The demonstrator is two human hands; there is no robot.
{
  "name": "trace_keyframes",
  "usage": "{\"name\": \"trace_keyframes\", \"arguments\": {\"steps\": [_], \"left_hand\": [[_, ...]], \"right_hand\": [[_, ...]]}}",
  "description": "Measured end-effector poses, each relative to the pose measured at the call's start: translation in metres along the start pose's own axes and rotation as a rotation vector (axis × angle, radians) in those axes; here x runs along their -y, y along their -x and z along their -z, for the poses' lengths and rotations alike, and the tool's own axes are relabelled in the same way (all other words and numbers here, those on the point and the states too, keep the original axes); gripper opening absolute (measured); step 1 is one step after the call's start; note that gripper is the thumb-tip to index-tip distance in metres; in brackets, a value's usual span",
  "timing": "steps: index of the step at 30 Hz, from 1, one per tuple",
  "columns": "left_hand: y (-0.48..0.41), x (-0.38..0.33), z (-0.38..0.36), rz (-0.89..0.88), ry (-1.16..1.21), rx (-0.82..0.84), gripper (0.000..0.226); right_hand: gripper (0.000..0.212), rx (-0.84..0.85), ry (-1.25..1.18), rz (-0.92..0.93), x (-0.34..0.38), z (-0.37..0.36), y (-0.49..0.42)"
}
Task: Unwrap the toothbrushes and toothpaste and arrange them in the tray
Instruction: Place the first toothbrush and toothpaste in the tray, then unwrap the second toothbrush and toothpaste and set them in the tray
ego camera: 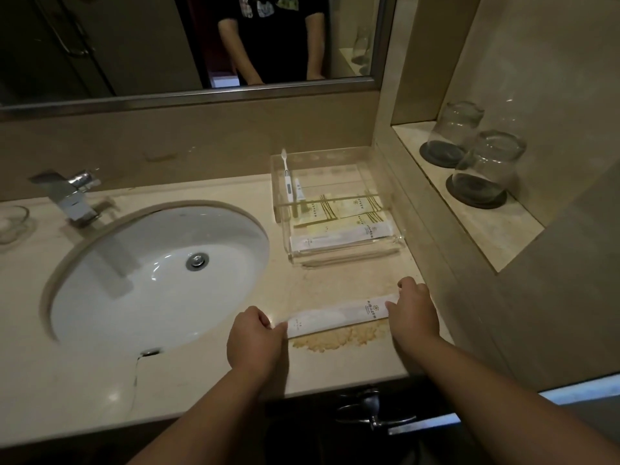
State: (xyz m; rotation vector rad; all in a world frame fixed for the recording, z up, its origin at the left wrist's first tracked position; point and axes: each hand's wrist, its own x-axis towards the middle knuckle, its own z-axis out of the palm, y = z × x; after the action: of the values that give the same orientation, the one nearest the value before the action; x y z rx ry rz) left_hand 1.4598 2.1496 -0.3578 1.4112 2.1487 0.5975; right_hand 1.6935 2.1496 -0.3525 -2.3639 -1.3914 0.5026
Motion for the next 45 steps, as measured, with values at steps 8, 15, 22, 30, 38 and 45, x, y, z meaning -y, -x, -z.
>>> {"name": "trace_keyframes", "arguments": {"steps": [8,15,22,30,38,45], "left_hand": [[-0.029,-0.044,0.017,-0.145,0.054,0.032,0.027],[-0.105,-0.069,0.036,-0.3,0.18,0.232,0.027],[-0.163,-0.064,0.027,-0.213,0.226,0.319,0.041],[-0.192,-0.068,0.026,-0.258,0.249,0.36,0.039],[-0.186,-0.104,0.035,-0.4,0.513,0.549,0.048],[-0.179,-0.135,0.055,-0.392,0.715,0.479,0.011]], "right_hand": [[0.03,-0.161,-0.268,0.02,0.051,0.013,-0.012],[0.024,0.118,-0.008,0.331,0.13,0.015,-0.086],[0.029,0.276,0.435,0.372,0.159,-0.032,-0.129],[0.017,0.342,0.405,0.409,0.16,-0.026,-0.139],[0.031,0.246,-0.032,0.487,0.19,0.035,-0.14],[0.015,0.578,-0.152,0.49,0.213,0.06,-0.133]]}}
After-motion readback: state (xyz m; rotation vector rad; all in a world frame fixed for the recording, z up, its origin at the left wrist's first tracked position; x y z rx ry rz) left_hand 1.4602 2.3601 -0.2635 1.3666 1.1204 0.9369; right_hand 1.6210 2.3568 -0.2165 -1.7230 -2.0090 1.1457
